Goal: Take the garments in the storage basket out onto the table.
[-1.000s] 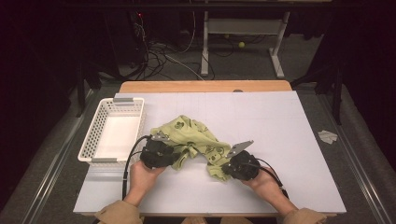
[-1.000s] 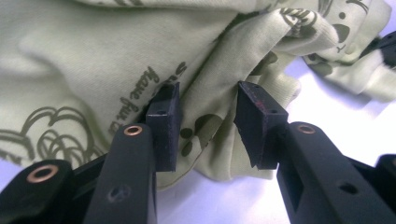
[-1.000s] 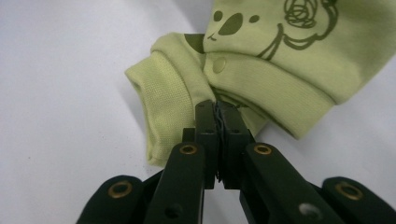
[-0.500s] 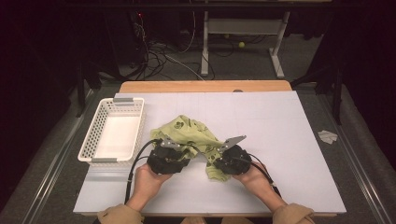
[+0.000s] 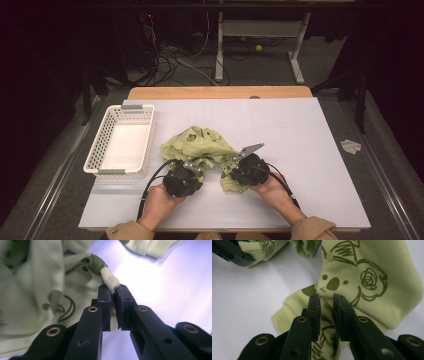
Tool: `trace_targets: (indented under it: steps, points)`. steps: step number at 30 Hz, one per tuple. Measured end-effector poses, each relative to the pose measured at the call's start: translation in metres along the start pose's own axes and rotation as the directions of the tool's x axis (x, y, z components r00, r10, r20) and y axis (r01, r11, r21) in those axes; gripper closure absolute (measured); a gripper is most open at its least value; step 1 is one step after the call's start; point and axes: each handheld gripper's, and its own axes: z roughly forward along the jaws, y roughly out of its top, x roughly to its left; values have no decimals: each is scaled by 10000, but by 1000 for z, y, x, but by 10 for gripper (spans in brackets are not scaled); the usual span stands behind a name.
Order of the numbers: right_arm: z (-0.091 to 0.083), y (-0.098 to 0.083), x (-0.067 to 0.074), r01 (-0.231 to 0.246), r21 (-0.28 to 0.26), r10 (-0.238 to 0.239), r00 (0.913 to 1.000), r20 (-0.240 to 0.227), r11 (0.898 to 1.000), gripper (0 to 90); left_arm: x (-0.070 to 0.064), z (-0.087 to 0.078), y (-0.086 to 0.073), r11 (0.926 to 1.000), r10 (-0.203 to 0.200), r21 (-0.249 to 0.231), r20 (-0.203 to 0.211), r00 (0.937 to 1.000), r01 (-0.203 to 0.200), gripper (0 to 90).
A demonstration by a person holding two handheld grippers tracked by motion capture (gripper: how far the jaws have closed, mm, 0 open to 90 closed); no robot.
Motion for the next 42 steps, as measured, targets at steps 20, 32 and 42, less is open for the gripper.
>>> trace_targets:
  steps: [20, 32, 42]
  points:
    - [-4, -2, -17, -778, -374, 788, 9966, 251, 9963, 656, 44, 4, 70, 9957, -411, -885, -1789, 9830, 255, 533]
    - [4, -1, -25, -1041, -197, 1042, 9945, 48, 9944, 884, 39, -11, 66, 9965, -103, -836, -964, 9953, 22, 786]
    - [-11, -1, -19, -542, -540, 532, 9984, -183, 9971, 900, 31, -45, 29, 9762, -13, -2167, -341, 9994, -61, 783]
